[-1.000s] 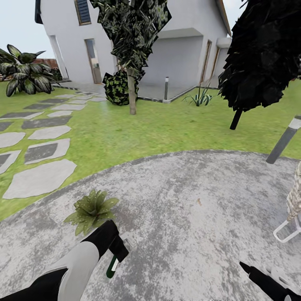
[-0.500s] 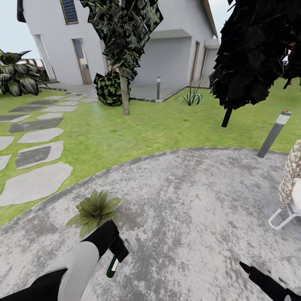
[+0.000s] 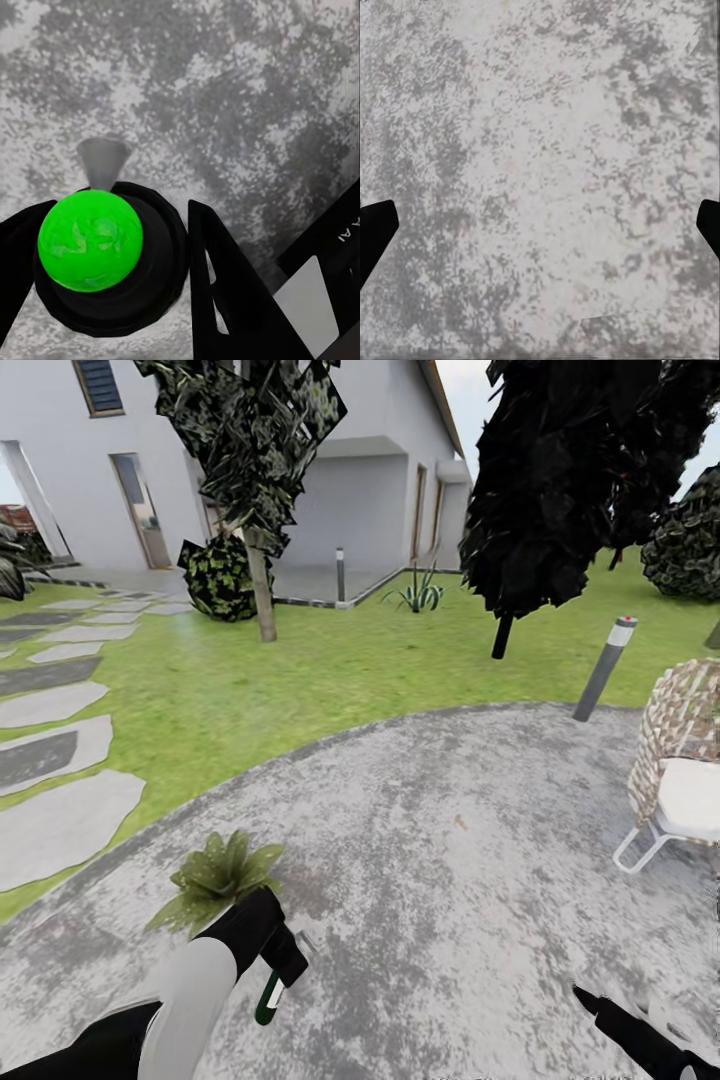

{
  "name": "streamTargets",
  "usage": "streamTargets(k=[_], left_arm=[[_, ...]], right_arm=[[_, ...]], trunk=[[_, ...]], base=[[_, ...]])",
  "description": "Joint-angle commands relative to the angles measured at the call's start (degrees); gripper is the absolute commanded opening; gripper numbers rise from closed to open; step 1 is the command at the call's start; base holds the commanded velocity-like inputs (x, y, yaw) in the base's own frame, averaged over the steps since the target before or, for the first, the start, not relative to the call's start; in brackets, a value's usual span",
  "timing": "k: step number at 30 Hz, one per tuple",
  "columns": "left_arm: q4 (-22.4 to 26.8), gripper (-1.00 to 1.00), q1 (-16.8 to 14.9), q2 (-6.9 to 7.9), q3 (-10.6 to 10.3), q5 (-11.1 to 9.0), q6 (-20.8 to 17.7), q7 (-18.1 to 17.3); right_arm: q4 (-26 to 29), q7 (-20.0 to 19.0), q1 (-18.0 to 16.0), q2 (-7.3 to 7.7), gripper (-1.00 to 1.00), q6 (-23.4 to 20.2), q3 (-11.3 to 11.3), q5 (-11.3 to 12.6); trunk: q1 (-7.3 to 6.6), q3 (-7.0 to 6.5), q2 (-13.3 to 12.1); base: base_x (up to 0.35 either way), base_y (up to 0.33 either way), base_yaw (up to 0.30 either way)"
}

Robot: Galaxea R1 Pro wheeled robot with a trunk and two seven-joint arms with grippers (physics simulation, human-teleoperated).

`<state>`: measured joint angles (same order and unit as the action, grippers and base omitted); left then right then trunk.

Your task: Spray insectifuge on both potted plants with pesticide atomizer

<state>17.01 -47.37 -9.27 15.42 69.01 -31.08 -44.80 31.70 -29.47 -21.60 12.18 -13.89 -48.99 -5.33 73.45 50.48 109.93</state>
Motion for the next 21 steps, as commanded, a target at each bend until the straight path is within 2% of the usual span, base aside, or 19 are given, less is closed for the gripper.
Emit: streamTargets(k=[1, 4, 7, 21], left_arm=[[0.1, -1.0, 0.0, -0.04, 0.6, 0.2, -0.4, -0.3], [0.1, -1.0, 0.0, -0.04, 2.1, 0.2, -0.4, -0.3], [0.1, -1.0, 0.0, -0.04, 2.7, 0.2, -0.4, -0.3], [0.1, -1.0, 0.0, -0.04, 3.1, 0.2, -0.4, -0.3]], right_arm=[[0.1, -0.5, -0.1, -0.06, 1.0, -0.4, -0.5, -0.6], [0.1, -0.5, -0.1, -0.05, 1.0, -0.4, -0.5, -0.6], [0.1, -0.5, -0.1, -0.05, 1.0, -0.4, -0.5, -0.6], [0.1, -0.4, -0.1, 0.08, 1.0, -0.4, -0.6, -0.5]], trunk=[[-0.01, 0.01, 0.0], [-0.01, -0.1, 0.0], [-0.01, -0.21, 0.0], [-0.01, -0.72, 0.0]], base=[[0.0, 0.314, -0.258], [0.0, 0.189, -0.258], [0.0, 0.04, -0.258], [0.0, 0.003, -0.247]])
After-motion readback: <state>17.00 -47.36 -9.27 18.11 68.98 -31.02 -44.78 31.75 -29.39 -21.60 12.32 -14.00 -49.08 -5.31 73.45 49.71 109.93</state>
